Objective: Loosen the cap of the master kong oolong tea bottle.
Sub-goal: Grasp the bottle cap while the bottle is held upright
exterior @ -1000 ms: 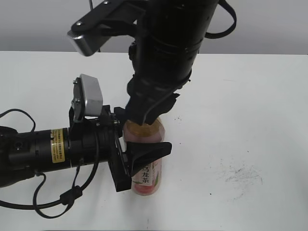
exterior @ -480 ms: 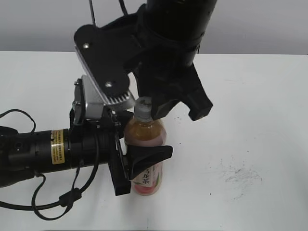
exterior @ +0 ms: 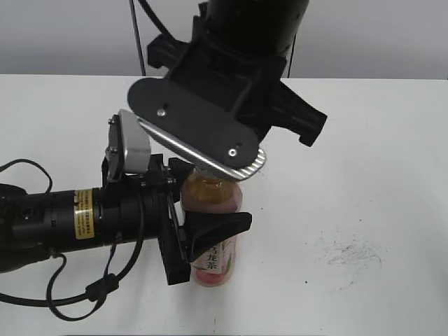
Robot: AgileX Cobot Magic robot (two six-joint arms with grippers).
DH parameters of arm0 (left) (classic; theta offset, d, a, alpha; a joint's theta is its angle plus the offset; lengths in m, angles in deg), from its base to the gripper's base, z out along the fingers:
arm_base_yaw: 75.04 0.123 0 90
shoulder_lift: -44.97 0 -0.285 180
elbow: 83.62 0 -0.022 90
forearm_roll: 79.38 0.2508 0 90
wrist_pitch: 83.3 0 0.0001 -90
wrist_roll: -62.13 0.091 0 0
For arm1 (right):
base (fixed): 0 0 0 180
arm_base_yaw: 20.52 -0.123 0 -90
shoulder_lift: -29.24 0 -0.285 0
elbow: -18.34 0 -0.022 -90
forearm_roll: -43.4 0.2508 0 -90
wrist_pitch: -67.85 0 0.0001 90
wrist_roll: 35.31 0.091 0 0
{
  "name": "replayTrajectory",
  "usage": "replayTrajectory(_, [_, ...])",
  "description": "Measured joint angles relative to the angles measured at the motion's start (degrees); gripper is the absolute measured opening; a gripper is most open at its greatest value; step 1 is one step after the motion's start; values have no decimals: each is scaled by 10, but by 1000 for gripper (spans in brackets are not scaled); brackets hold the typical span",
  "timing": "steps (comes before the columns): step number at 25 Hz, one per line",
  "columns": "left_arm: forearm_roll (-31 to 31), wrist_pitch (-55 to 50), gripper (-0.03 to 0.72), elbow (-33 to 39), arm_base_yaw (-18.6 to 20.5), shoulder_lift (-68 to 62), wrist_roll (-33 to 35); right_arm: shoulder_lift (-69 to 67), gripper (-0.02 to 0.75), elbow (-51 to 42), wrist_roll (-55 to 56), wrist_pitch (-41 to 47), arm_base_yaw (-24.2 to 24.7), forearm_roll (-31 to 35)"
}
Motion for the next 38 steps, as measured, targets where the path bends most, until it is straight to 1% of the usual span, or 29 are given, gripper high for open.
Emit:
replayTrajectory(1, [1,0,445,0,0,0,0,0,283,0,24,4,0,-1])
replayTrajectory(3, [-2,0,445,0,0,0,-4,0,332,2,90,6,0,-2])
replayTrajectory(6, [-4,-1,445,0,0,0,-7,2,433,6,188,7,0,-2])
replayTrajectory(9, [-4,-1,445,0,0,0,-8,2,482,6,322,7,0,-2])
replayTrajectory(13, [-4,-1,445,0,0,0,-9,2,503,6,538,8,0,-1])
replayTrajectory(16, [-4,-1,445,0,0,0,-9,2,503,6,702,8,0,7])
replayTrajectory(19, [-4,-1,445,0,0,0,-9,2,503,6,798,8,0,20])
replayTrajectory(22, [-4,-1,445,0,0,0,-9,2,503,6,827,8,0,54])
replayTrajectory(25, [-4,-1,445,0,0,0,-9,2,503,6,842,8,0,62])
replayTrajectory(27, [-4,-1,445,0,0,0,-9,1,503,6,853,9,0,61])
replayTrajectory(32, [-4,-1,445,0,0,0,-9,0,503,6,869,9,0,32])
replayTrajectory(38, [-5,-1,445,0,0,0,-9,-1,500,6,872,9,0,27])
